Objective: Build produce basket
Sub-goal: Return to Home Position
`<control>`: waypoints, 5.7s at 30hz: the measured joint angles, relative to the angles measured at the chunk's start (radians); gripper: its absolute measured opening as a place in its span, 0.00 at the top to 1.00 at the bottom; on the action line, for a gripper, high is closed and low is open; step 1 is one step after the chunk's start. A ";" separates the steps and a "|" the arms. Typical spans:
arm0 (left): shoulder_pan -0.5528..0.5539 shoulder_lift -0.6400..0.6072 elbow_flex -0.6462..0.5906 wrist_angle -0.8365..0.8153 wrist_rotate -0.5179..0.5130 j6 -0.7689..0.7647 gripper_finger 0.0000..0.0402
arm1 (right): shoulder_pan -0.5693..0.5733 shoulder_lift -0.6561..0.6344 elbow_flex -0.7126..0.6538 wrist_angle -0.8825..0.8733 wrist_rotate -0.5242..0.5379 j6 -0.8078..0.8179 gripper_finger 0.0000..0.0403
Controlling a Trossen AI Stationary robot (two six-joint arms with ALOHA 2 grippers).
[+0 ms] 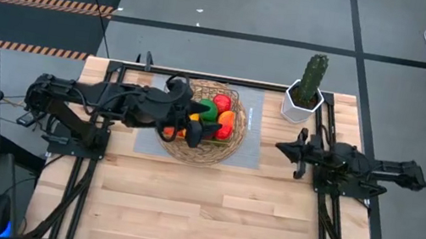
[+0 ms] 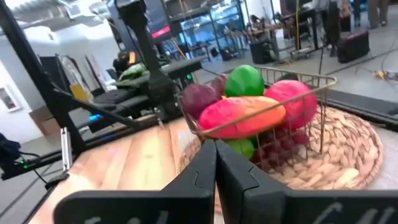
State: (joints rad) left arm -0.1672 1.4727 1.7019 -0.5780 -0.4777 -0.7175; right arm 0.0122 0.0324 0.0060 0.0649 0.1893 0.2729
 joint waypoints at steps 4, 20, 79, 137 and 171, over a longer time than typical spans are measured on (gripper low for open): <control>0.007 0.000 0.000 0.002 0.000 0.024 0.01 | -0.013 0.000 0.000 -0.011 0.000 0.038 0.98; 0.008 0.000 0.000 0.027 0.001 -0.061 0.01 | -0.012 0.000 0.000 -0.022 -0.030 0.041 0.97; -0.094 -1.123 -1.180 0.354 0.200 0.441 1.00 | -0.012 0.000 0.000 -0.007 -0.027 0.042 0.97; 0.081 -1.372 -1.694 0.634 0.213 0.363 0.92 | -0.012 0.000 0.000 -0.007 -0.027 0.042 0.97; 0.081 -1.378 -1.695 0.637 0.213 0.363 0.92 | -0.012 0.000 0.000 -0.007 -0.027 0.042 0.96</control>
State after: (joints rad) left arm -0.0860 0.0943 0.0069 0.0593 -0.2642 -0.3544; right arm 0.0006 0.0322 0.0063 0.0582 0.1619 0.3145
